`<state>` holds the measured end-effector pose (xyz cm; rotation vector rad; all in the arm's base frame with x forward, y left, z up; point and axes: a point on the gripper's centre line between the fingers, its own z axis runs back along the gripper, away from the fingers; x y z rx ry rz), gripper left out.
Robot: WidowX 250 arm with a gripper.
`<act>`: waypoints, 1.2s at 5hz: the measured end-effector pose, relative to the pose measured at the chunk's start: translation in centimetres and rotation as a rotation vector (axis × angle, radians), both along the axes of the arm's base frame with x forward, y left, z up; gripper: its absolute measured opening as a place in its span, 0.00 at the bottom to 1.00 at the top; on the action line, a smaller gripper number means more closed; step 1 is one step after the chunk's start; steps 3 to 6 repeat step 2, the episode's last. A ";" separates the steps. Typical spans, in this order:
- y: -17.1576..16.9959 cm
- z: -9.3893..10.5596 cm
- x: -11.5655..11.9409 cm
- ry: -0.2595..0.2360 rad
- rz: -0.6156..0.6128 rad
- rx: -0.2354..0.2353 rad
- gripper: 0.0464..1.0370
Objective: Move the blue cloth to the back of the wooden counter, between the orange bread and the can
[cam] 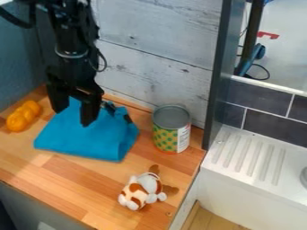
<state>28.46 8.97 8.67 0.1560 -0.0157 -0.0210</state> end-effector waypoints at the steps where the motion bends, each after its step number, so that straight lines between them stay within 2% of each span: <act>1: -0.2 0.9 -1.8 0.061 -0.007 -0.021 0.96; 2: 1.4 0.7 -3.6 0.083 0.058 -0.084 0.96; 6: 1.4 0.7 -3.6 0.083 0.058 -0.084 0.96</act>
